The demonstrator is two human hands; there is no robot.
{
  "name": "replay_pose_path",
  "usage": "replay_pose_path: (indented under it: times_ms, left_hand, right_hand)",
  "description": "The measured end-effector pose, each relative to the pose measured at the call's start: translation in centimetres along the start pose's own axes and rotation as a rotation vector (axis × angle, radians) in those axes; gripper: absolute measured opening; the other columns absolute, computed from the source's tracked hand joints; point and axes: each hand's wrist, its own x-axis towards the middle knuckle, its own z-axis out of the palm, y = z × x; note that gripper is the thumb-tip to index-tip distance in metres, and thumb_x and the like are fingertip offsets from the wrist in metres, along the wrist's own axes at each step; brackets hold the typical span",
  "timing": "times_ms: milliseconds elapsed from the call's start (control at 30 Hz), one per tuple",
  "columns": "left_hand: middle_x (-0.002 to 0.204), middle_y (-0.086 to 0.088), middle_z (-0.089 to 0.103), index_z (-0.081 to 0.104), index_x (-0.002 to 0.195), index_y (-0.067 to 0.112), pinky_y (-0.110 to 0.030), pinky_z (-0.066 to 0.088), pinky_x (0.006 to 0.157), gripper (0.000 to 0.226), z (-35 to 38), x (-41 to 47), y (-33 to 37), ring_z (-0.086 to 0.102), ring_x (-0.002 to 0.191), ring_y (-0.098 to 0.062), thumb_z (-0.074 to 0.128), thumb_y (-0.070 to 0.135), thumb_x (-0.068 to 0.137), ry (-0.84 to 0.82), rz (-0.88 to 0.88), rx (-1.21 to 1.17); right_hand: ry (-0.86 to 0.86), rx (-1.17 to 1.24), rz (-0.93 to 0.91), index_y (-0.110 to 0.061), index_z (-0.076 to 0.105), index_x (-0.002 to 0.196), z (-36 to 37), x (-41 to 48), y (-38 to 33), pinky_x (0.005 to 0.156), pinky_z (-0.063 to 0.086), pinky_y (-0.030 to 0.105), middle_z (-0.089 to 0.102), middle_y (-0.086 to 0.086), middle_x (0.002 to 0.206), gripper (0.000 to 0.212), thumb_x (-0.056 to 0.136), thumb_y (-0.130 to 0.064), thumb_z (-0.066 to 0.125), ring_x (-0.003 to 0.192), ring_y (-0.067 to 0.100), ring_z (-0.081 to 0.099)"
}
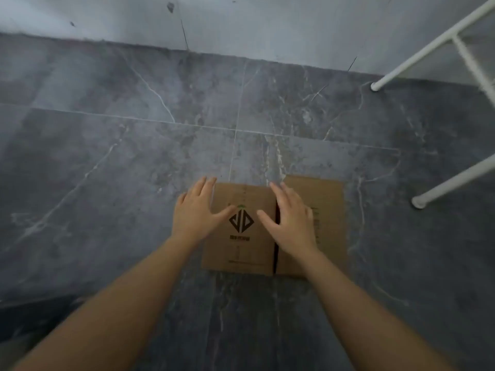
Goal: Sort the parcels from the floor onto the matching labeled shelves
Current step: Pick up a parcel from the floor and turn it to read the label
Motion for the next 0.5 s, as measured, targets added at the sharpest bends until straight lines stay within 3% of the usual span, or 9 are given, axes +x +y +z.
replay_pose_path:
  times_ms: [100, 167, 233, 300, 400, 500]
  left_hand:
    - [0.154, -0.006, 0.028, 0.021, 0.147, 0.015, -0.05, 0.033, 0.108, 0.093, 3.4, 1.1, -0.9, 0.037, 0.135, -0.027, 0.048, 0.069, 0.077, -0.044, -0.118, -0.115]
    - [0.146, -0.009, 0.039, 0.025, 0.144, 0.013, -0.05, 0.04, 0.102, 0.092, 5.3, 1.2, -1.2, 0.045, 0.128, -0.029, 0.055, 0.066, 0.075, -0.085, -0.238, -0.305]
    - [0.132, -0.009, 0.052, 0.035, 0.137, 0.015, -0.047, 0.046, 0.095, 0.082, 6.4, 1.0, -1.2, 0.053, 0.118, -0.029, 0.062, 0.06, 0.073, -0.019, -0.333, -0.509]
    - [0.122, -0.008, 0.059, 0.042, 0.128, 0.017, -0.045, 0.049, 0.089, 0.072, 6.6, 1.0, -1.2, 0.058, 0.109, -0.029, 0.065, 0.056, 0.073, 0.048, -0.364, -0.555]
    - [0.114, -0.005, 0.063, 0.048, 0.119, 0.018, -0.045, 0.05, 0.088, 0.065, 6.6, 1.1, -1.4, 0.06, 0.104, -0.027, 0.066, 0.057, 0.071, 0.046, -0.362, -0.568]
    - [0.111, -0.003, 0.063, 0.048, 0.121, 0.018, -0.045, 0.052, 0.087, 0.073, 6.4, 1.2, -1.5, 0.062, 0.1, -0.025, 0.067, 0.062, 0.067, 0.012, -0.39, -0.609]
  right_hand:
    - [0.11, -0.204, -0.077, -0.028, 0.02, 0.15, 3.1, 1.0, 0.4, 0.116, -0.004, 0.041, 0.017, -0.003, 0.16, 0.068, 0.091, -0.056, 0.037, 0.149, 0.015, 0.0]
    - [0.175, -0.201, -0.117, -0.022, 0.02, 0.15, 4.7, 1.2, -0.5, 0.116, -0.008, 0.037, 0.016, 0.002, 0.161, 0.069, 0.091, -0.053, 0.036, 0.149, 0.018, 0.001]
    - [0.196, -0.162, -0.15, -0.016, 0.016, 0.151, 5.7, 1.3, -1.7, 0.116, -0.009, 0.032, 0.011, 0.009, 0.161, 0.07, 0.092, -0.048, 0.036, 0.149, 0.021, 0.002]
    - [0.174, -0.157, -0.155, -0.012, 0.011, 0.152, 6.2, 1.5, -2.6, 0.116, -0.008, 0.032, 0.004, 0.013, 0.161, 0.069, 0.094, -0.042, 0.036, 0.149, 0.024, -0.001]
    - [0.155, -0.212, -0.058, -0.004, 0.004, 0.15, 6.5, 1.6, -2.8, 0.117, -0.008, 0.035, -0.003, 0.022, 0.159, 0.073, 0.095, -0.037, 0.039, 0.148, 0.031, -0.003]
    - [0.096, -0.25, 0.146, -0.002, -0.005, 0.15, 5.9, 1.7, -1.7, 0.118, -0.006, 0.039, -0.009, 0.028, 0.157, 0.082, 0.094, -0.044, 0.039, 0.147, 0.035, -0.006]
